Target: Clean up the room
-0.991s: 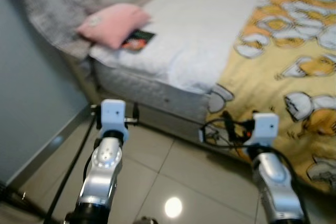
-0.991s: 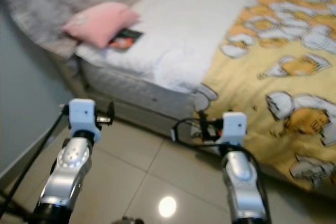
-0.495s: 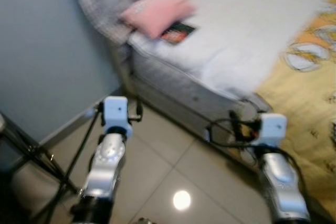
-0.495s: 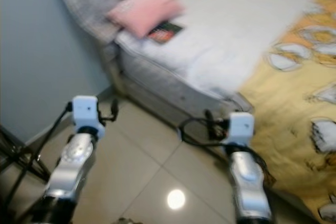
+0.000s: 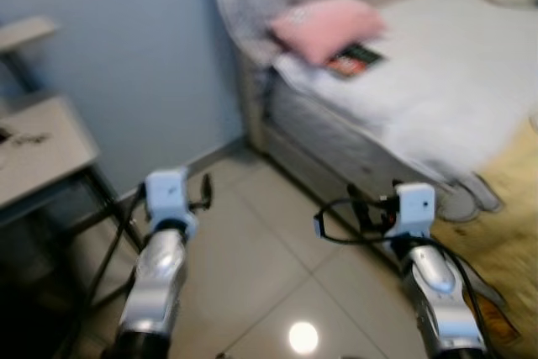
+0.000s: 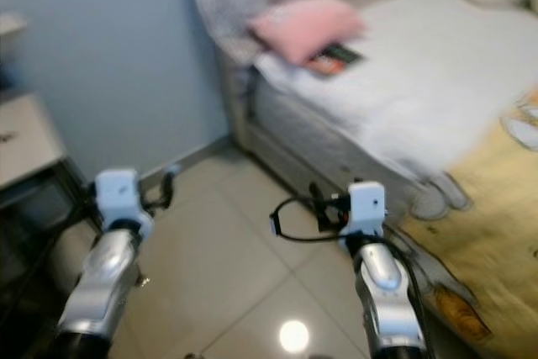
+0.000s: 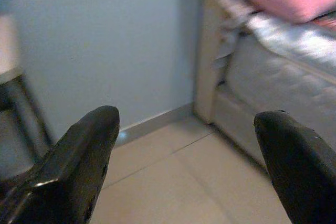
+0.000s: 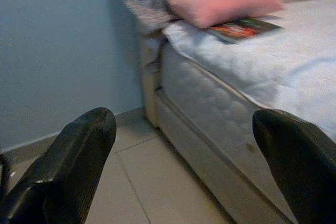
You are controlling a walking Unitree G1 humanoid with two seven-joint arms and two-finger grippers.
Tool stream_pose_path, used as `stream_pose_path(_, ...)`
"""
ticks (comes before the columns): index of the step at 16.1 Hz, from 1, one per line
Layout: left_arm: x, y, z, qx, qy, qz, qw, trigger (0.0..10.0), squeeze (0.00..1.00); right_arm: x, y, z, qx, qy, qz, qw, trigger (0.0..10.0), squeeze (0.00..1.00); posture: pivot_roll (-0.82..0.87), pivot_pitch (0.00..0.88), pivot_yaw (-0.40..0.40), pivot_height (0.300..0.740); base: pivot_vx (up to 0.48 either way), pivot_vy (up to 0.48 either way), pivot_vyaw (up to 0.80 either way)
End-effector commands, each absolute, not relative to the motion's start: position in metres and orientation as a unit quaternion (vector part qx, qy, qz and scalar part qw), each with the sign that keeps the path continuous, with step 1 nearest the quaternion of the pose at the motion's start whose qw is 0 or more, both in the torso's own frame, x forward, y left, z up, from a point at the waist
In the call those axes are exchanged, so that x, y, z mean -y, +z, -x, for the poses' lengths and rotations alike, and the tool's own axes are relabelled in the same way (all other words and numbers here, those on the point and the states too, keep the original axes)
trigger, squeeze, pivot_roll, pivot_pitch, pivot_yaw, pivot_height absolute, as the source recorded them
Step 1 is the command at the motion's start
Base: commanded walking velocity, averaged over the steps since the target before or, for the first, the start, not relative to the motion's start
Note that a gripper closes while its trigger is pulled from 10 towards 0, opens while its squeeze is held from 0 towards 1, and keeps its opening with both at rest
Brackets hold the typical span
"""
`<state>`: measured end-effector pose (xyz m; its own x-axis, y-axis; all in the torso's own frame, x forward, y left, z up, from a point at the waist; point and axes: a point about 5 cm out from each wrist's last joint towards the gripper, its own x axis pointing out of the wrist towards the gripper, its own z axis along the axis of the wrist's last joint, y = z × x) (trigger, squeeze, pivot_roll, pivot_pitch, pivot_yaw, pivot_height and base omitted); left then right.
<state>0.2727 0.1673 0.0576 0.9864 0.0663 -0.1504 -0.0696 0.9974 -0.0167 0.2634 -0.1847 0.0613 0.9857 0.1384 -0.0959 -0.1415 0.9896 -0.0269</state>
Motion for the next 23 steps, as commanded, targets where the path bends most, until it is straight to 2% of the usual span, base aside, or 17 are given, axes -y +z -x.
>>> stream_pose_path(1,-0.157,0.062,-0.272,-0.059,0.007,-0.002,0.998,10.0,0.0,0.193,0.065,-0.263,-0.049,0.071,0.032,0.996,10.0,0.16,-0.21,0.0,0.053,0.74,0.0,0.0,0.66)
stream_pose_path(5,-0.143,0.072,-0.282,-0.041,-0.006,-0.005,0.999,10.0,0.0,0.187,0.06,-0.266,-0.056,0.074,0.02,0.995,10.0,0.19,-0.21,0.0,0.054,0.74,0.0,-0.292,0.66)
stream_pose_path(14,-0.14,0.066,-0.284,-0.056,0.014,-0.022,0.998,10.0,0.0,0.191,0.053,-0.261,-0.07,0.072,0.006,0.995,10.0,0.21,-0.23,0.0,0.046,0.74,0.0,-0.48,0.65)
stream_pose_path(16,-0.149,0.06,-0.28,-0.065,0.022,-0.036,0.997,10.0,0.0,0.193,0.05,-0.26,-0.075,0.067,0.014,0.995,10.0,0.21,-0.21,0.0,0.044,0.74,0.0,0.0,0.64)
stream_pose_path(19,-0.154,0.071,-0.283,-0.033,0.012,-0.047,0.998,10.0,0.0,0.194,0.046,-0.259,-0.081,0.055,0.013,0.995,10.0,0.15,-0.2,0.0,0.048,0.74,0.0,0.0,0.22)
stream_pose_path(23,-0.163,0.074,-0.285,-0.03,0.032,-0.035,0.998,10.0,0.0,0.191,0.045,-0.259,-0.079,0.054,0.01,0.995,10.0,0.15,-0.2,0.0,0.053,0.74,0.378,0.295,0.0)
